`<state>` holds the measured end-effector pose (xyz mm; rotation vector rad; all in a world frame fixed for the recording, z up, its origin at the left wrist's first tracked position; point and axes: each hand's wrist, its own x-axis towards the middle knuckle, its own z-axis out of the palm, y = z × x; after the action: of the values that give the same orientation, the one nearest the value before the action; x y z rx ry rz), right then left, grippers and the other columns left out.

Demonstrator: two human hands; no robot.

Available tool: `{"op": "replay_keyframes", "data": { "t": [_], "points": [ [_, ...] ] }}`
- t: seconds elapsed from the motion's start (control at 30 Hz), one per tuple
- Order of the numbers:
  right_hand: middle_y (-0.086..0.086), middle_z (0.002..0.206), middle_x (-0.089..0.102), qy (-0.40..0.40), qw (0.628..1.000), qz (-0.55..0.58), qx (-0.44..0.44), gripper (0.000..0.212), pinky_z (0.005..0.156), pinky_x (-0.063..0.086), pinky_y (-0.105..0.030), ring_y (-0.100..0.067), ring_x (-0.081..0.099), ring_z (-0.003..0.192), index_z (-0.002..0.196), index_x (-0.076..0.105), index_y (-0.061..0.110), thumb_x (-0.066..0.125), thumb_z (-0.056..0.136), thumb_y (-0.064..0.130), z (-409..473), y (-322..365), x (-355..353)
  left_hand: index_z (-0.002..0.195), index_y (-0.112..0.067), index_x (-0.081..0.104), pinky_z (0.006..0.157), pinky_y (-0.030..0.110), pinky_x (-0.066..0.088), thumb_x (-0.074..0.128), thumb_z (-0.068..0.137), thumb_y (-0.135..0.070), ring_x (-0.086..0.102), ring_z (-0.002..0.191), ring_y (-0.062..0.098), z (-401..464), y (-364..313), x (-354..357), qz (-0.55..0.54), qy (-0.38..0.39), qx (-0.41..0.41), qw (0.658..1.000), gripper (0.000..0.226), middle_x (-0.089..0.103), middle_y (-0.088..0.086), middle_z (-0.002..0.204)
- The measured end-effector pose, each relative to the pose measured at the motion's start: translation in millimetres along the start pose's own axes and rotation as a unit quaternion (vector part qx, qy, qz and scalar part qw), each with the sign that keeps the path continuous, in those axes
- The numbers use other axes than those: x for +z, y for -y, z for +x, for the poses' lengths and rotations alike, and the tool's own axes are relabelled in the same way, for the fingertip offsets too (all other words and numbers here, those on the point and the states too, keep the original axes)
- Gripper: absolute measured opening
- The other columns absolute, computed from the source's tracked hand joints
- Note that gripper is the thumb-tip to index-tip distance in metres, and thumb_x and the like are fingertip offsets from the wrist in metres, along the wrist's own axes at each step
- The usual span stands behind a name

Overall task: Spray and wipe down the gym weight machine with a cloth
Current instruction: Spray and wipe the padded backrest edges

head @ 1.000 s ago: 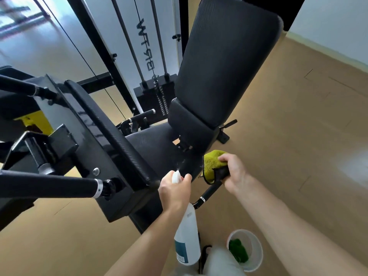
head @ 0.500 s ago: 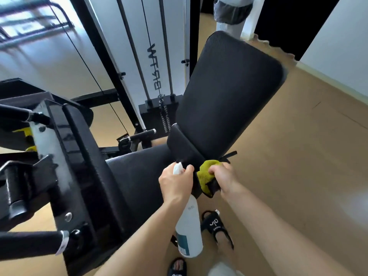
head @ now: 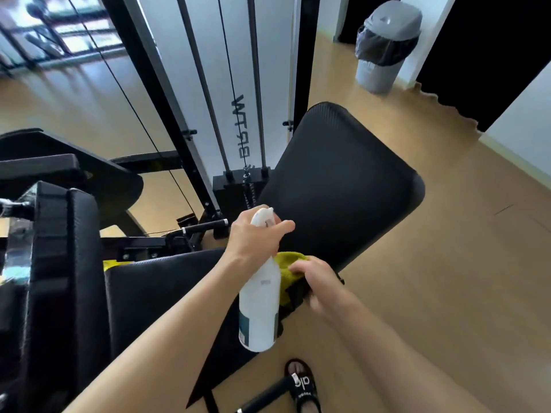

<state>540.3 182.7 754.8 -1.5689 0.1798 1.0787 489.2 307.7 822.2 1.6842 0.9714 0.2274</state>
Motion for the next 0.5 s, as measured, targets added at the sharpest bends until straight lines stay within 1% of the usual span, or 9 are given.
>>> {"op": "replay_keyframes", "data": {
  "t": [0.07,0.13,0.17,0.2,0.3,0.37,0.43,0.47,0.5],
  "points": [
    [-0.014,0.094,0.073,0.008,1.0,0.016,-0.023,0.019,0.062,0.059,-0.032,-0.025,0.072,0.084,0.108,0.067,0.01,0.058,0.091,0.007,1,16,-5,0.065,-0.02,0.06,0.057,0.032,0.051,0.082,0.082,-0.031,0.055,0.053,0.018,5,-7,4,-0.004,0.017,0.001,1.0,0.03,0.059,0.005,0.061],
    [-0.012,0.085,0.074,0.012,0.998,0.04,-0.041,0.017,0.059,0.057,-0.031,-0.023,0.072,0.075,0.104,0.068,0.008,0.055,0.093,0.005,0,32,-10,0.078,-0.018,0.065,0.055,0.028,0.049,0.082,0.081,-0.032,0.053,0.045,0.013,8,-13,7,-0.002,0.026,0.001,1.0,0.022,0.061,0.004,0.063],
    [-0.013,0.084,0.074,0.011,0.997,0.053,-0.046,0.018,0.06,0.056,-0.033,-0.024,0.072,0.074,0.103,0.068,0.007,0.054,0.093,0.004,0,39,-12,0.083,-0.017,0.066,0.053,0.026,0.049,0.082,0.081,-0.032,0.052,0.043,0.01,9,-17,9,-0.005,0.032,0.003,0.999,0.022,0.062,0.003,0.065],
    [-0.016,0.087,0.074,0.01,0.997,0.061,-0.052,0.018,0.062,0.056,-0.035,-0.027,0.072,0.076,0.103,0.068,0.006,0.052,0.093,0.004,1,45,-15,0.085,-0.016,0.066,0.053,0.025,0.049,0.083,0.08,-0.032,0.052,0.042,0.01,10,-21,10,-0.006,0.036,0.009,0.999,0.023,0.063,0.003,0.066],
    [-0.022,0.099,0.072,0.004,0.995,0.067,-0.069,0.02,0.068,0.055,-0.038,-0.03,0.072,0.083,0.106,0.067,0.004,0.051,0.094,0.005,-4,59,-21,0.078,-0.015,0.065,0.053,0.027,0.05,0.084,0.082,-0.031,0.054,0.047,0.015,12,-31,8,-0.003,0.045,0.038,0.998,0.025,0.061,0.004,0.063],
    [-0.019,0.1,0.073,-0.009,0.993,0.069,-0.094,0.02,0.073,0.057,-0.039,-0.027,0.073,0.086,0.107,0.067,0.005,0.052,0.094,0.005,-7,66,-26,0.079,-0.012,0.064,0.051,0.028,0.048,0.084,0.083,-0.029,0.053,0.047,0.018,16,-33,6,-0.023,0.049,0.043,0.998,0.026,0.06,0.006,0.064],
    [-0.015,0.104,0.072,-0.036,0.989,0.064,-0.129,0.019,0.085,0.058,-0.042,-0.029,0.07,0.098,0.108,0.067,0.01,0.055,0.093,0.008,-12,75,-30,0.093,-0.01,0.065,0.047,0.024,0.046,0.085,0.084,-0.026,0.051,0.044,0.015,18,-34,5,-0.044,0.056,0.033,0.997,0.027,0.065,0.007,0.069],
    [-0.012,0.105,0.071,-0.053,0.986,0.05,-0.151,0.018,0.09,0.056,-0.043,-0.028,0.068,0.102,0.108,0.067,0.013,0.057,0.093,0.011,-14,78,-33,0.097,-0.009,0.064,0.046,0.022,0.046,0.084,0.084,-0.024,0.05,0.043,0.014,18,-33,5,-0.046,0.064,0.03,0.996,0.028,0.067,0.007,0.071],
    [-0.008,0.105,0.07,-0.074,0.981,0.024,-0.175,0.016,0.09,0.056,-0.041,-0.025,0.066,0.102,0.107,0.066,0.017,0.058,0.093,0.014,-18,82,-36,0.094,-0.008,0.064,0.047,0.022,0.045,0.084,0.085,-0.023,0.05,0.043,0.014,18,-33,6,-0.043,0.075,0.033,0.996,0.026,0.067,0.007,0.071]
  ]
}}
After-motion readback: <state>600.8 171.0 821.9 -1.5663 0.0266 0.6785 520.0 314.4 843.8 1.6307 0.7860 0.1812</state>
